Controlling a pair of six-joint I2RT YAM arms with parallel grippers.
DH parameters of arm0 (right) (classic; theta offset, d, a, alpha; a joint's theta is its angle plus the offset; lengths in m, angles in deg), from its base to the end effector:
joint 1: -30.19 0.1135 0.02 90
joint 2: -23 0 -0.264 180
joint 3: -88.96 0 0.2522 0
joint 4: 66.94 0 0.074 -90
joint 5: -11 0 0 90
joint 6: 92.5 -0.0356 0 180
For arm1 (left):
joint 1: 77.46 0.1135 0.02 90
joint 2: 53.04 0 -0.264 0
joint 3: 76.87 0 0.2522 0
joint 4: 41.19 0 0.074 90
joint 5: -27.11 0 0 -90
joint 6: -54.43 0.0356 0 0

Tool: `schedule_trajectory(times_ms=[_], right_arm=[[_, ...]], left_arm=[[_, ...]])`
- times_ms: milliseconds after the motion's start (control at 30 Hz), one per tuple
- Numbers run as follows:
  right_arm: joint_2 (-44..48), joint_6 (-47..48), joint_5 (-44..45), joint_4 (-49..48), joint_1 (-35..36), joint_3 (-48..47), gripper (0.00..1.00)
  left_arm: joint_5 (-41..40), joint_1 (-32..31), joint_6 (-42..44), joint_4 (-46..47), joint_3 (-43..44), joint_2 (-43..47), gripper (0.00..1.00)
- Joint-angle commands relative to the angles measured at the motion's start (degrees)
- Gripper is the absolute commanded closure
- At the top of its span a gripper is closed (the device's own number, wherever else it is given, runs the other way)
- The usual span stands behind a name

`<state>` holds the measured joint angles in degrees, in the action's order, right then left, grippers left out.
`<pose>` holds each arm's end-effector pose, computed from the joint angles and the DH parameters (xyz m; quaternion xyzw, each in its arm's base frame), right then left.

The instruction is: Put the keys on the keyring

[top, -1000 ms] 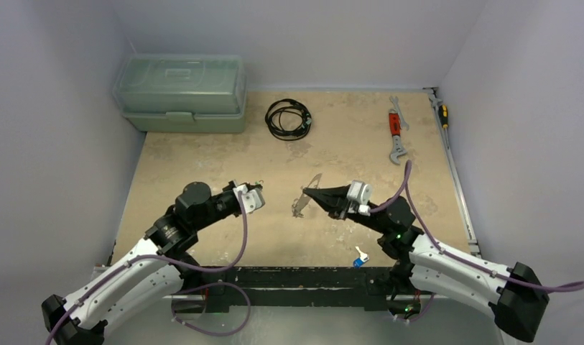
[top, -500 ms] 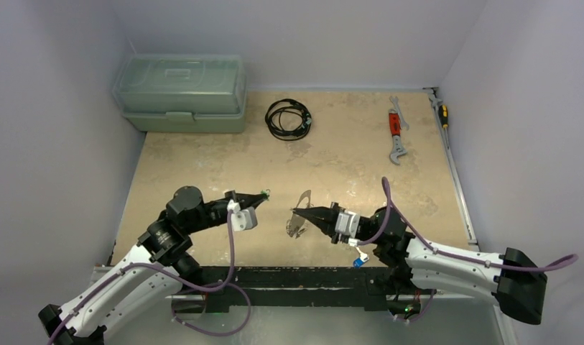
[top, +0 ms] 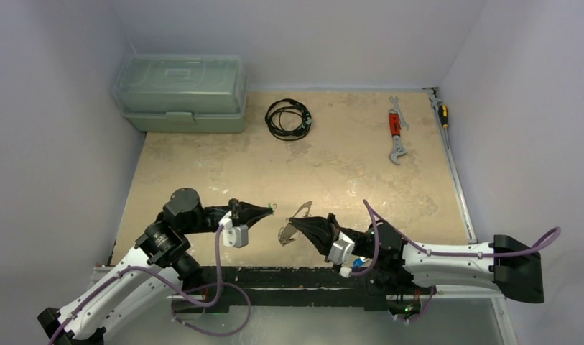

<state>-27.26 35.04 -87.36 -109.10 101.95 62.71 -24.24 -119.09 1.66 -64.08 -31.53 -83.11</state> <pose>0.0531 0.1777 0.2479 -0.5114 0.2904 0.2785 0.7593 0.0867 -0.1068 0.2987 0.6194 0.4101 -0.2727 0.6114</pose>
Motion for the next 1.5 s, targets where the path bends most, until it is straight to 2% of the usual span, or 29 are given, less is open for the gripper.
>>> schedule_trajectory(times_ms=[0,200,433,1467], right_arm=[[-1.4,8.1,5.8,-6.7,3.5,0.4,1.00],[-5.1,12.6,10.4,-6.6,6.3,-0.3,1.00],[-5.8,13.7,12.4,-7.8,7.3,-0.3,1.00],[-7.7,14.0,13.6,-6.8,8.2,-1.1,1.00]], left_arm=[[6.3,0.4,1.7,-0.1,1.1,-0.4,1.00],[7.9,0.4,1.8,-0.6,1.3,-1.2,1.00],[9.7,0.4,1.5,-0.7,1.4,-2.5,1.00],[13.7,0.4,1.0,-0.3,1.2,-5.4,1.00]])
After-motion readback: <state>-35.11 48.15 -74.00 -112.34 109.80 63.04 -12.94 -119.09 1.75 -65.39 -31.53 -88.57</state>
